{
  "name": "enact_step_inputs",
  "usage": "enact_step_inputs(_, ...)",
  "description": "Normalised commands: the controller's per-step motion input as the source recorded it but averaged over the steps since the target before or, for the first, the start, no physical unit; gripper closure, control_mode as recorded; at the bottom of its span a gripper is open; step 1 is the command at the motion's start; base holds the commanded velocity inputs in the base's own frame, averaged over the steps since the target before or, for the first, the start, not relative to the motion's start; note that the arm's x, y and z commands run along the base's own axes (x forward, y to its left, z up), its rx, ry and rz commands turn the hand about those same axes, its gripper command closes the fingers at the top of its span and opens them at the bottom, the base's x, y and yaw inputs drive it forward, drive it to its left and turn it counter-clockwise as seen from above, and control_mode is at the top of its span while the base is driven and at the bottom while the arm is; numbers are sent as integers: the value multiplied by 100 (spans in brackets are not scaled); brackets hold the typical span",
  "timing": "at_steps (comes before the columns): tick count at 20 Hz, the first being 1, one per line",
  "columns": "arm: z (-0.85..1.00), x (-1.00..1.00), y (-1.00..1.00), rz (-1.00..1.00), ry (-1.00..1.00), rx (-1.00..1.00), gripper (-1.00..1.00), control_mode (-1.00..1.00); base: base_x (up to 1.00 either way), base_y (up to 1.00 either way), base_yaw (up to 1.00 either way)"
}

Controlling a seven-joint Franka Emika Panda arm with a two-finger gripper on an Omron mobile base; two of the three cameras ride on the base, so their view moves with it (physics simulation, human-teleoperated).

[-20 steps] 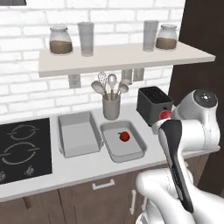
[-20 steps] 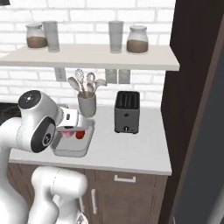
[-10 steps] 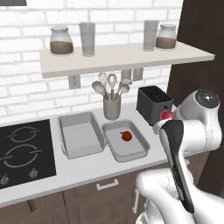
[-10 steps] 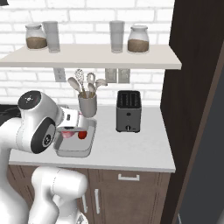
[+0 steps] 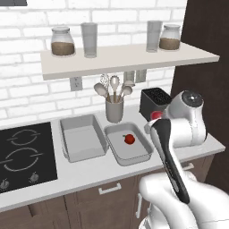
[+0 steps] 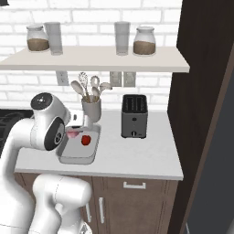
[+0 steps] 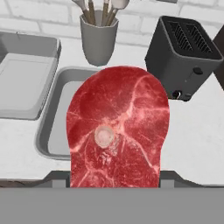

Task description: Place one bell pepper and one steak in each tupperware on the nearby counter, to pack two identical lunches.

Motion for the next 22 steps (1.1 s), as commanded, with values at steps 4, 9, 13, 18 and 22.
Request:
enact_step_inputs(4, -42, 100, 37, 17, 14, 0, 100, -100, 0, 0, 0)
enact_step_inputs(9, -27, 31, 47, 20, 30, -3, 100, -100, 0, 0, 0)
enact_step_inputs(13, -15, 0, 43, 24, 30, -12, 100, -100, 0, 0, 0)
enact_step_inputs(18, -74, 3, 21, 21, 13, -12, 100, -100, 0, 0, 0)
enact_step_inputs(22, -80, 2, 13, 20, 6, -7, 100, -100, 0, 0, 0)
